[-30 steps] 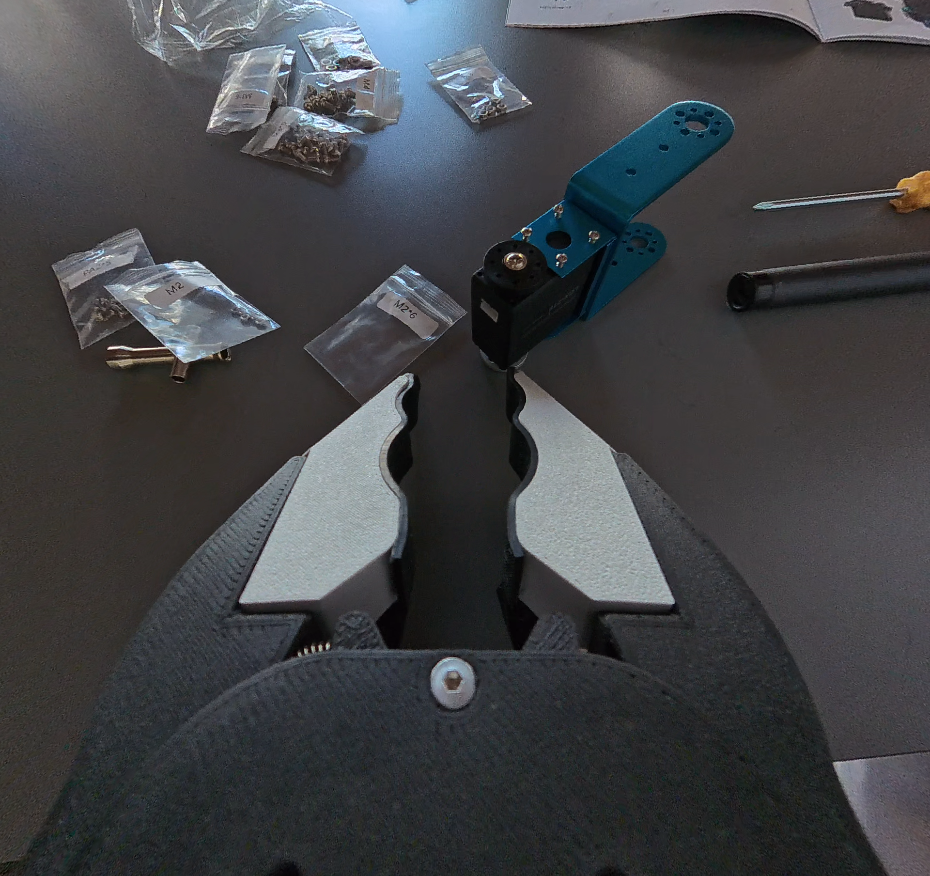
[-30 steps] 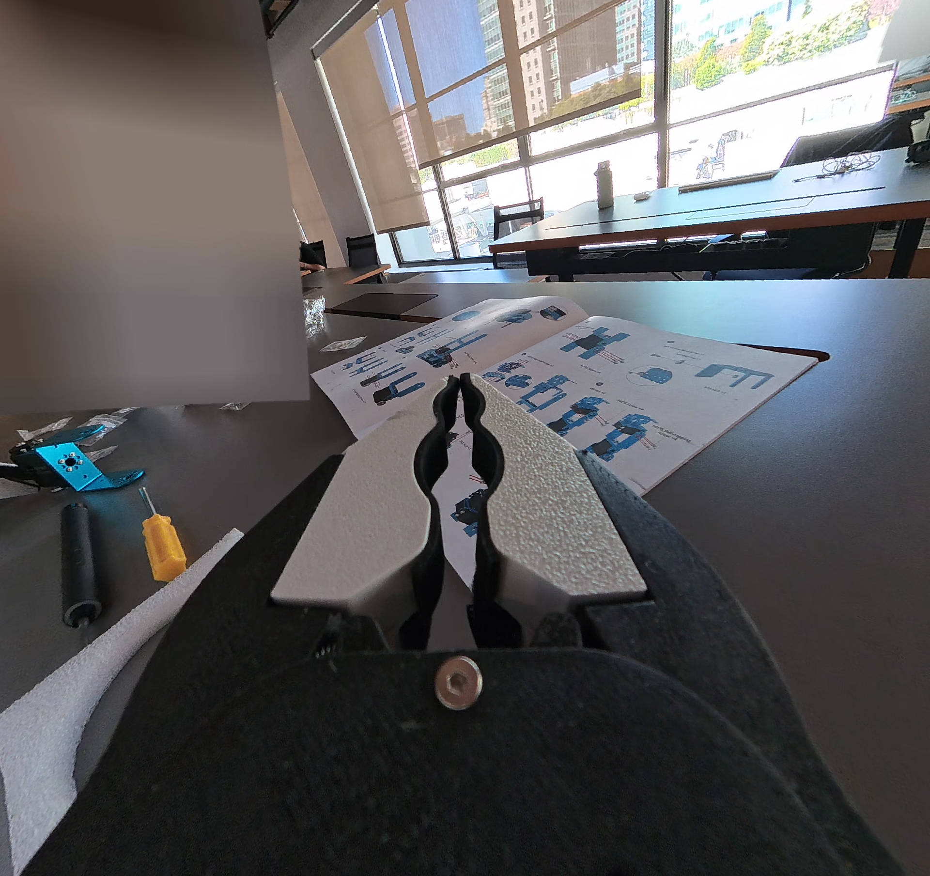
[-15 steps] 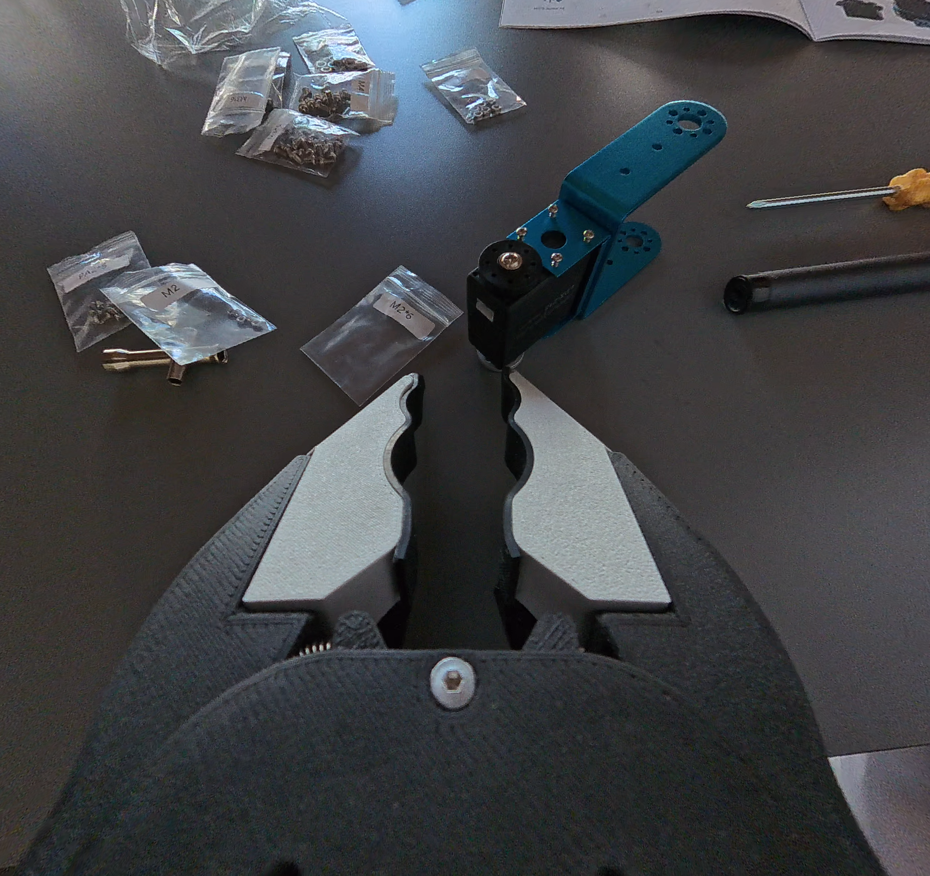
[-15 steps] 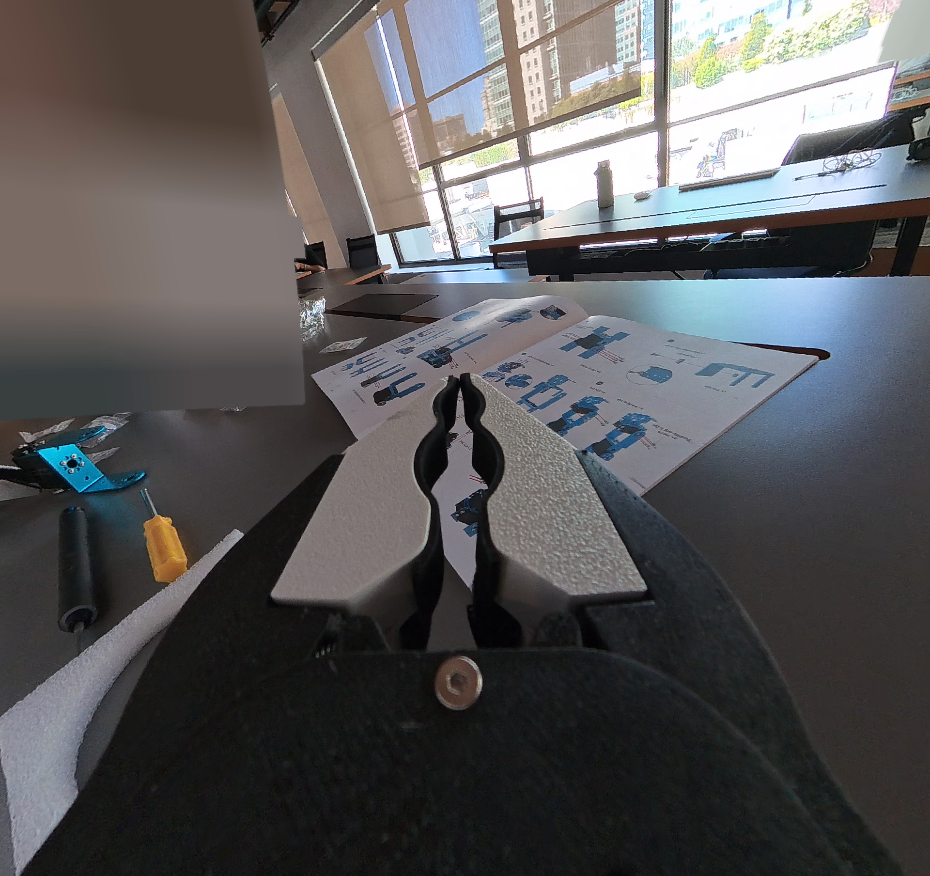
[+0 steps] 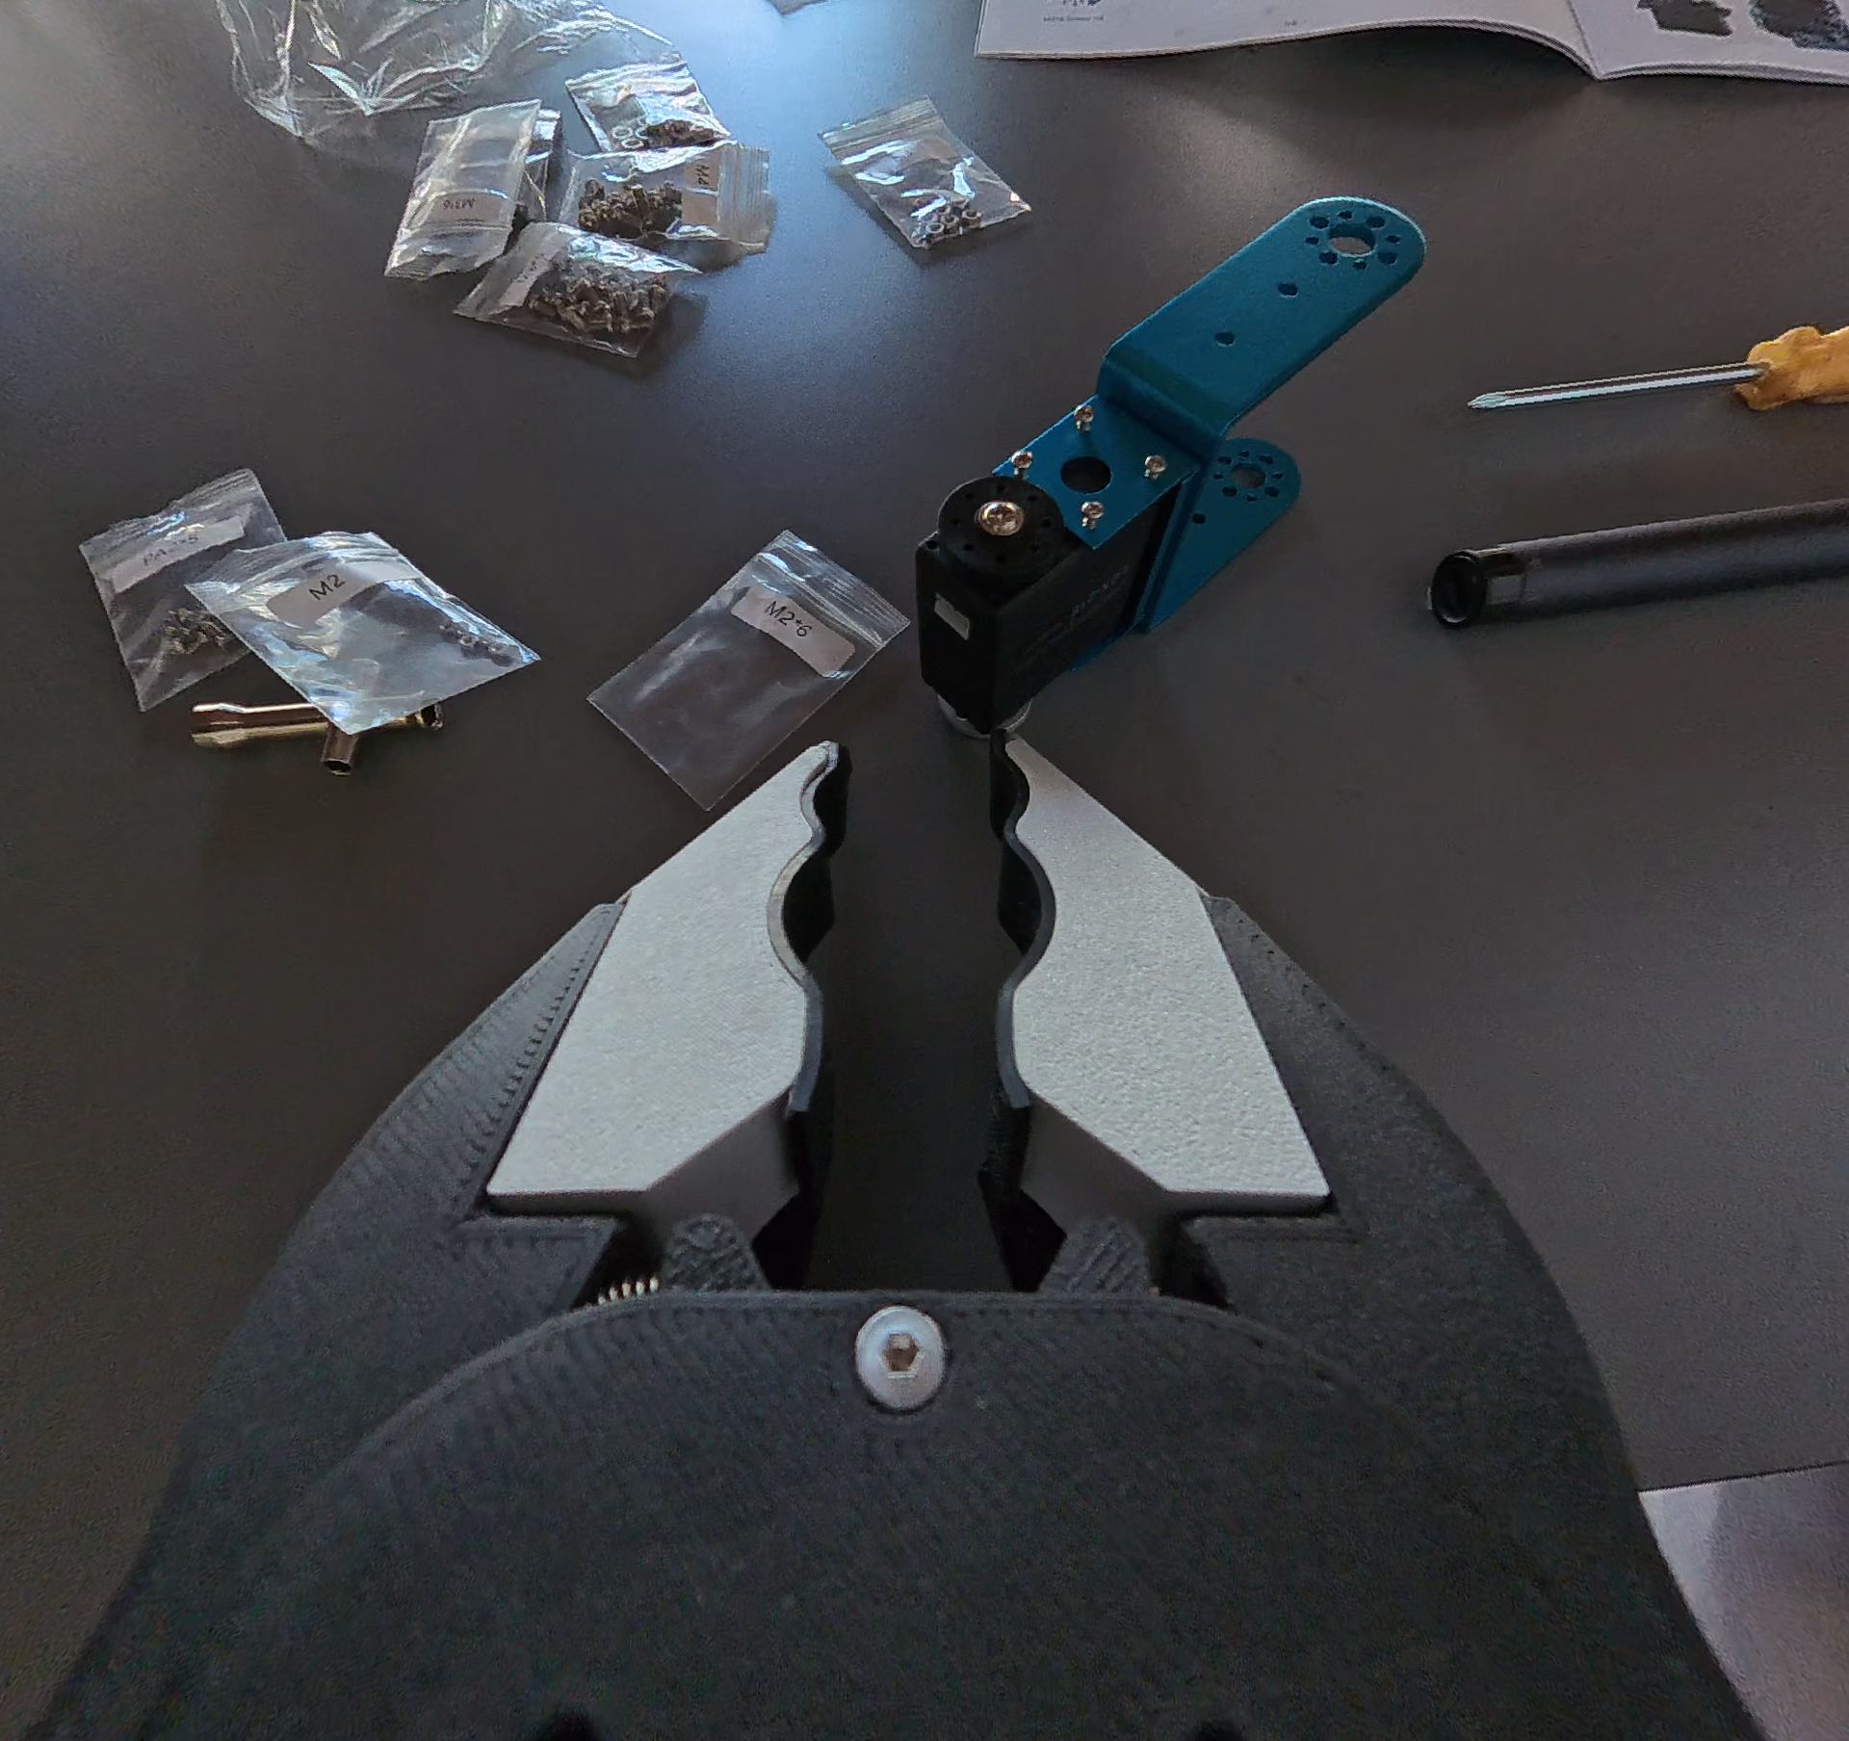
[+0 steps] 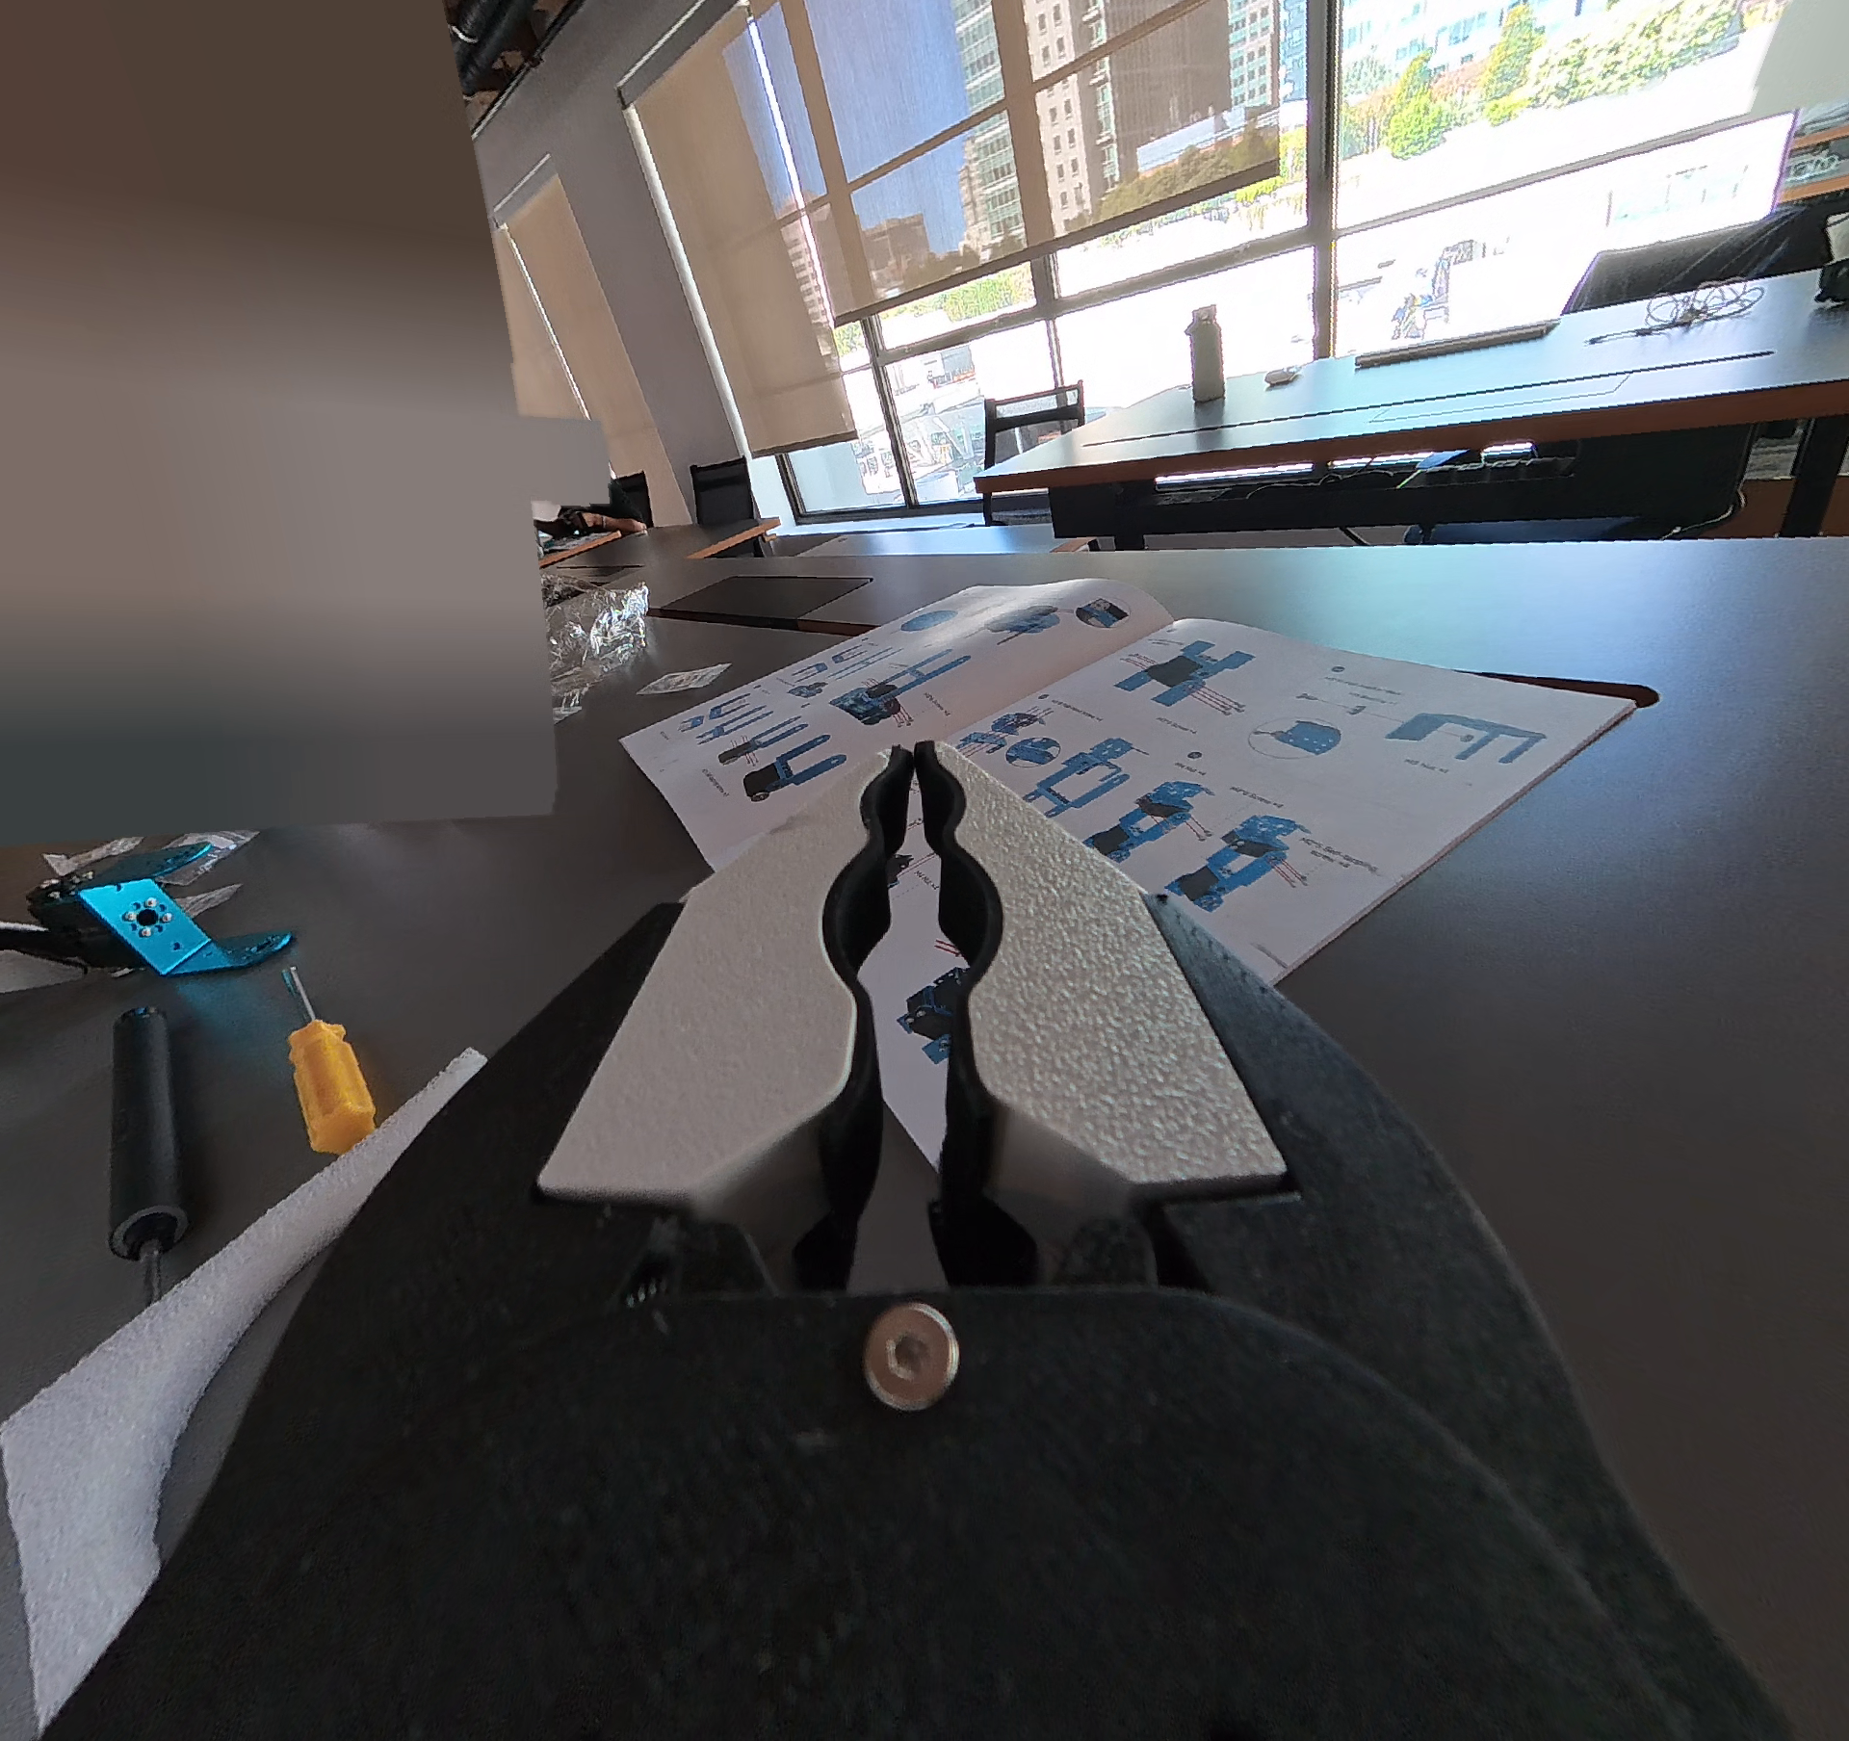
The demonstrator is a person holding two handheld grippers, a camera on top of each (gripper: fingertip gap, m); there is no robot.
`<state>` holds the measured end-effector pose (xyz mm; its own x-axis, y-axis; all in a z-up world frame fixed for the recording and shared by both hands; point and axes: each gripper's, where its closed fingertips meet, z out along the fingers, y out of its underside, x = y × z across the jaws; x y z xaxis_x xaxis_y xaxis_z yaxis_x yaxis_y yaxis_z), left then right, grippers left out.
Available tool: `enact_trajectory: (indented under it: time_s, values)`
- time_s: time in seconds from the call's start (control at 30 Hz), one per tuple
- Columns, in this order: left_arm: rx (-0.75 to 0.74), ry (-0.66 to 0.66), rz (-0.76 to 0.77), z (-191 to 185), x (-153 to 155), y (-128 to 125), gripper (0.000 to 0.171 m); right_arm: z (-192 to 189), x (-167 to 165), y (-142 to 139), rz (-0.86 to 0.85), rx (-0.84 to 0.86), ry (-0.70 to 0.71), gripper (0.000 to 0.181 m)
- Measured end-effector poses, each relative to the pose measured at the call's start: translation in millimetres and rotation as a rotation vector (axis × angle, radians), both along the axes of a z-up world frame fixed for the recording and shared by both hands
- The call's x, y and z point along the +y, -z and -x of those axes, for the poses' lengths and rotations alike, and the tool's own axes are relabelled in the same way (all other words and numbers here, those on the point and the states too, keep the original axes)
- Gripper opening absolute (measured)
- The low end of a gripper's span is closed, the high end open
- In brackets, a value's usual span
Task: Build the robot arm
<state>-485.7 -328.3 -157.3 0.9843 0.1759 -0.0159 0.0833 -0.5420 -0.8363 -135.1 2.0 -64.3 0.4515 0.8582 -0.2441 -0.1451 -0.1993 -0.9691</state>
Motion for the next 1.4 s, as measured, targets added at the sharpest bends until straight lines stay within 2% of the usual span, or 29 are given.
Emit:
enact_trajectory:
  time_s: [0.3, 0.6, 0.97, 1.17, 1.4]
  values:
    - [0.0, 0.016, -0.001, -2, 0, 0, 0.025, 2, 0, 2, 0.003, -0.015, -0.006, 0.001]
    - [-0.006, 0.005, -0.002, 0, 0, 0, 0.03, 5, -1, 5, 0.003, -0.041, -0.014, 0.001]
    - [-0.007, 0.089, 0.014, -10, 0, 2, 0.05, 7, -1, 6, 0.015, -0.048, -0.02, 0.001]
    - [0.009, 0.117, 0.014, -13, 0, 1, 0.048, 5, 0, 6, 0.035, -0.029, -0.025, 0.001]
    - [-0.007, 0.087, 0.009, -10, 1, 1, 0.042, 5, 0, 6, 0.044, -0.023, -0.031, 0.001]
